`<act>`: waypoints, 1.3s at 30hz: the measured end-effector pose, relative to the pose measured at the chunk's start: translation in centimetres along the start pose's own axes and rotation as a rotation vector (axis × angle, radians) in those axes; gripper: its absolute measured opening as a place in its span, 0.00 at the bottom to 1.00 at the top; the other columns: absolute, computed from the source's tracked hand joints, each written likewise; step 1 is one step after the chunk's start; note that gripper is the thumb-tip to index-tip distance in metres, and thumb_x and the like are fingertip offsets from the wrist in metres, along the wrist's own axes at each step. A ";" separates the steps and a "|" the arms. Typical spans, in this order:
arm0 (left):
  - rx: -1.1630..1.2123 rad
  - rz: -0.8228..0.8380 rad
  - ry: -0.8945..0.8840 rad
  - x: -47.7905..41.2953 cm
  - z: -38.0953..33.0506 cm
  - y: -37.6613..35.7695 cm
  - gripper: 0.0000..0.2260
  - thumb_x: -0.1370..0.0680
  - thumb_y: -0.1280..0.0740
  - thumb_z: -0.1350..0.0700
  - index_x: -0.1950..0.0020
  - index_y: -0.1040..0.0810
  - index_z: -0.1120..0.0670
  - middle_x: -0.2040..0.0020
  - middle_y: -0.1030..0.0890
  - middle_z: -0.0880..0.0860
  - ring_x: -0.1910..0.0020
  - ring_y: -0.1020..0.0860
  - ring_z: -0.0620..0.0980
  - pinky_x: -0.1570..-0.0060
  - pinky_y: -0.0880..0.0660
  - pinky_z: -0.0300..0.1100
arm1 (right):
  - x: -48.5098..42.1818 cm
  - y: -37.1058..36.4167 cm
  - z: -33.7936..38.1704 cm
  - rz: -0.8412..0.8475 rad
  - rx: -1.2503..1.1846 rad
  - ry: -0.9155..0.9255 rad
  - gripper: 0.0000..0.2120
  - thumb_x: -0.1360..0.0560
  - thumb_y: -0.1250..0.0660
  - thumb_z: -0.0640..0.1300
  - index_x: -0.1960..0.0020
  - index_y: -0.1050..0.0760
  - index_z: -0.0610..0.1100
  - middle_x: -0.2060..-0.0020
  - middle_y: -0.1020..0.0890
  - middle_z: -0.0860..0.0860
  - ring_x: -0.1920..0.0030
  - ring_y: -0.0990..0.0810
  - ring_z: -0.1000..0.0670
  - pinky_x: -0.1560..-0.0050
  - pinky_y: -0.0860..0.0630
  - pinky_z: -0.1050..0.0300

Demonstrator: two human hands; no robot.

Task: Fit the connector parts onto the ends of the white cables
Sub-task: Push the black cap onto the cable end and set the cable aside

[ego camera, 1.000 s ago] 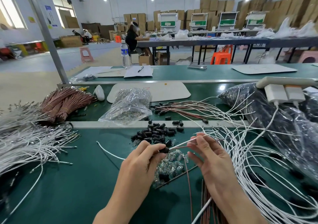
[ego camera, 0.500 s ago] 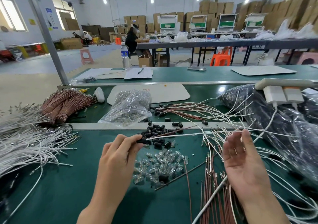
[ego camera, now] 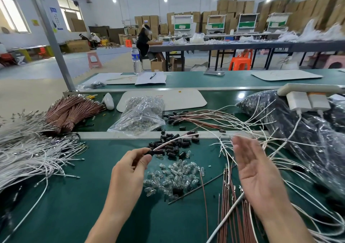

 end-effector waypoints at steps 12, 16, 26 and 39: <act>0.188 0.393 -0.003 2.9 -2.3 -6.8 0.06 0.22 0.29 0.56 0.47 0.16 0.47 0.59 0.15 0.46 0.63 0.21 0.43 0.59 0.24 0.34 | 2.3 -4.9 -7.8 0.294 0.612 -0.101 0.12 0.26 0.30 0.49 0.46 0.15 0.46 0.46 0.14 0.45 0.44 0.15 0.46 0.47 0.18 0.56; 0.217 0.329 0.010 2.5 -1.9 -5.9 0.11 0.25 0.31 0.44 0.44 0.19 0.43 0.57 0.16 0.47 0.60 0.18 0.48 0.59 0.22 0.38 | 1.7 -4.1 -6.6 0.206 0.467 -0.077 0.10 0.26 0.31 0.46 0.50 0.14 0.44 0.48 0.14 0.42 0.48 0.14 0.45 0.50 0.18 0.58; 0.188 0.372 -0.026 2.7 -2.1 -5.9 0.13 0.26 0.33 0.34 0.49 0.17 0.39 0.59 0.16 0.50 0.58 0.19 0.56 0.52 0.21 0.55 | 1.2 -3.0 -5.6 0.077 0.294 -0.080 0.09 0.25 0.32 0.41 0.53 0.14 0.40 0.49 0.14 0.39 0.50 0.14 0.46 0.55 0.18 0.62; 0.221 0.357 0.052 2.5 -1.6 -6.2 0.05 0.21 0.30 0.52 0.54 0.17 0.42 0.62 0.16 0.51 0.64 0.19 0.46 0.59 0.21 0.45 | 1.5 -3.3 -6.1 0.075 0.269 -0.116 0.10 0.26 0.32 0.42 0.50 0.15 0.38 0.49 0.14 0.37 0.50 0.13 0.45 0.56 0.18 0.62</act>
Point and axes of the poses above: each hand's wrist, its own x-axis away from the middle knuckle, its own y-axis out of the back of the hand, z = x × y, the point moved 10 cm from there along -x, towards the middle knuckle
